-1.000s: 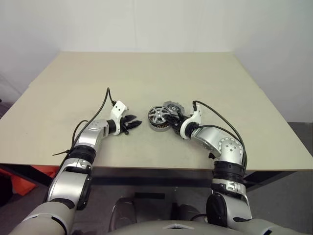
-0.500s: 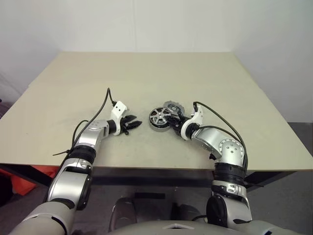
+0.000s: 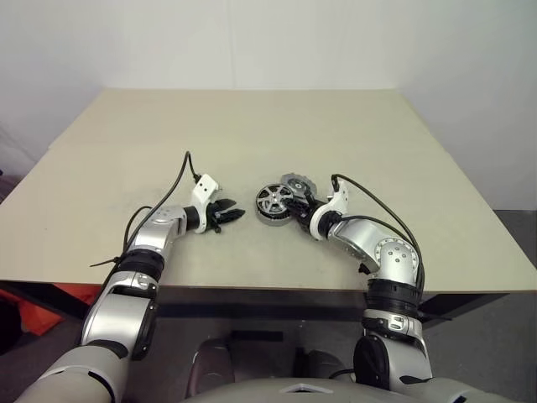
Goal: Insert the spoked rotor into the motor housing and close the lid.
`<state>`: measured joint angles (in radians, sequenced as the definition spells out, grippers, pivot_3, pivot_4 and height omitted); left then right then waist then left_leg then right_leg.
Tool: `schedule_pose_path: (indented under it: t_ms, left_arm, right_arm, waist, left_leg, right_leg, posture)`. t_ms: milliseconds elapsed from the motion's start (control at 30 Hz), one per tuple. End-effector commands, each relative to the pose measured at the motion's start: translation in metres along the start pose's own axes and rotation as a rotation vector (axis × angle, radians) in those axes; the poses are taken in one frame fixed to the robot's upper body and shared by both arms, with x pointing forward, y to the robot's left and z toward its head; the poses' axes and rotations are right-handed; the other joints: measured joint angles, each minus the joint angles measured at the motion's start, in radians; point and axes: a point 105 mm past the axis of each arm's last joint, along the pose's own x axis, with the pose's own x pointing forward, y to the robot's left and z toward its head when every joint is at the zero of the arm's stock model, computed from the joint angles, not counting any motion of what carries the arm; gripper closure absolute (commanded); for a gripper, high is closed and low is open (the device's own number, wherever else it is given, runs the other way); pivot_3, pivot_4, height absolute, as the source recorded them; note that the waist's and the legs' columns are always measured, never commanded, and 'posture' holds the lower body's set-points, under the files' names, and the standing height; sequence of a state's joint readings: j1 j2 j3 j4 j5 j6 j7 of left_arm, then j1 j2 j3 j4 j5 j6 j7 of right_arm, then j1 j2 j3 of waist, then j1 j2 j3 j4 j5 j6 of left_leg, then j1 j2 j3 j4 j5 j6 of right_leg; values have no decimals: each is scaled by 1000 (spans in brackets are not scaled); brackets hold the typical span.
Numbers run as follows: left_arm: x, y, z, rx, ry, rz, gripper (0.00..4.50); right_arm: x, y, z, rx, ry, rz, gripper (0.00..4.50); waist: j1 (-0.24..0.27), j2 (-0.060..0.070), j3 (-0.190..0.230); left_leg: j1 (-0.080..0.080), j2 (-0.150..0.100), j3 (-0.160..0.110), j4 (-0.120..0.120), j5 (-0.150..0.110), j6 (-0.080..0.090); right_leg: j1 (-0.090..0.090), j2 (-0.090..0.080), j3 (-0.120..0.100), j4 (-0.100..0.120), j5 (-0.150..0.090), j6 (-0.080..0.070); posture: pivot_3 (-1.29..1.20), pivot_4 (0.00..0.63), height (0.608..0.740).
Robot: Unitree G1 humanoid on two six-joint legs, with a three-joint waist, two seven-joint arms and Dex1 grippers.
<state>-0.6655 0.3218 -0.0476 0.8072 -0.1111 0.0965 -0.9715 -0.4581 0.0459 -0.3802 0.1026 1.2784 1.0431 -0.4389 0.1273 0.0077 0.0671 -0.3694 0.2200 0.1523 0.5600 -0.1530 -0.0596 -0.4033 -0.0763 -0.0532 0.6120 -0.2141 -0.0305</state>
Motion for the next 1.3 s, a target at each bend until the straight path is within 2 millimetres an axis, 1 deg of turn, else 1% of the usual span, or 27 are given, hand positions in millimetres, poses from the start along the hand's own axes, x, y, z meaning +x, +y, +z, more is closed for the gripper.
schedule_pose_path:
  t_ms: [33, 100, 133, 267, 467, 600, 667, 800, 867, 933, 1033, 1133, 1167, 1300]
  left_arm:
    - [-5, 2, 16, 55, -23, -24, 2302]
    - [-8, 2, 18, 58, -25, -42, 2302]
    - [-9, 2, 19, 61, -26, -52, 2302]
    - [-11, 2, 21, 68, -23, -73, 2302]
    - [-12, 2, 21, 70, -16, -89, 2302]
    - [-10, -2, 21, 69, -17, -110, 2302]
    - [-9, -4, 21, 68, -16, -122, 2302]
    - [-8, -5, 20, 69, -16, -128, 2302]
    - [-8, -5, 20, 68, -18, -128, 2302]
    - [-7, -6, 20, 68, -21, -127, 2302]
    - [-7, -6, 21, 69, -26, -122, 2302]
    - [-8, -5, 20, 72, -28, -108, 2302]
    - [-8, -4, 20, 73, -27, -103, 2302]
    - [-11, -2, 17, 70, -22, -88, 2302]
  right_arm:
    - [-2, 11, 3, -32, -15, 29, 2520]
    - [-3, 15, 5, -47, -25, 41, 1820]
    - [-4, 18, 6, -55, -31, 48, 1551]
    - [-7, 23, 12, -98, -56, 52, 83]
    - [-16, 31, 15, -166, -69, 48, 34]
    - [-20, 41, 16, -231, -74, 63, 34]
    - [-22, 44, 18, -321, -86, 52, 34]
    - [-23, 56, 20, -607, -120, 60, 34]
    - [-18, 57, 18, -798, -125, 41, 34]
    - [-10, 52, 19, -1000, -142, -6, 34]
    - [2, 46, 21, -1222, -167, -44, 34]
    - [9, 48, 19, -1323, -182, -27, 34]
    - [11, 50, 19, -1329, -188, -15, 34]
    - [12, 56, 18, -1334, -207, 11, 34]
  waist:
    - [0, 0, 0]
    - [0, 0, 0]
    - [0, 0, 0]
    - [0, 0, 0]
    - [1, 0, 0]
    - [1, 0, 0]
    - [1, 0, 0]
    - [4, 0, 0]
    - [4, 0, 0]
    - [4, 0, 0]
    - [4, 0, 0]
    - [3, 0, 0]
    - [3, 0, 0]
    - [0, 0, 0]
  left_leg:
    - [0, 0, 0, 0, 0, 0]
    - [1, 0, 0, 0, 0, 0]
    - [1, 0, 0, 0, 0, 0]
    - [1, 0, 0, 0, 0, 0]
    - [0, 0, 0, 0, 0, 0]
    - [0, 0, 0, 0, 0, 0]
    - [0, 0, 0, 0, 0, 0]
    - [0, 0, 0, 1, 0, 0]
    - [0, 0, 0, 1, 0, -1]
    - [0, 0, -1, 1, 0, -1]
    - [0, 0, -1, 1, 0, -1]
    - [-1, 0, -1, 1, 0, 0]
    - [-1, 0, -1, 2, 0, 0]
    - [-1, 0, -1, 2, 0, 0]
  right_leg:
    - [0, 0, 0, 0, 0, 0]
    - [1, 0, 0, 0, 0, 0]
    - [1, 0, 0, 0, 0, 0]
    - [1, 0, 0, 0, 0, 0]
    - [1, 0, 0, 1, 0, 0]
    - [1, 0, 0, 0, 1, -2]
    - [0, 0, 0, 1, 1, -1]
    - [1, 0, 0, 0, 0, 1]
    - [1, 0, 0, 1, 0, 1]
    - [1, 0, 0, 1, 0, 1]
    - [1, 0, 0, 1, 0, 1]
    - [1, 0, 0, 1, 1, 0]
    - [1, 0, 0, 1, 3, -5]
    - [1, 0, 0, 1, 4, -6]
  posture:
    - [0, 0, 740]
    - [0, 0, 740]
    - [0, 0, 740]
    - [0, 0, 740]
    - [0, 0, 740]
    - [0, 0, 740]
    - [0, 0, 740]
    - [0, 0, 740]
    - [0, 0, 740]
    - [0, 0, 740]
    - [0, 0, 740]
    - [0, 0, 740]
    - [0, 0, 740]
    - [0, 0, 740]
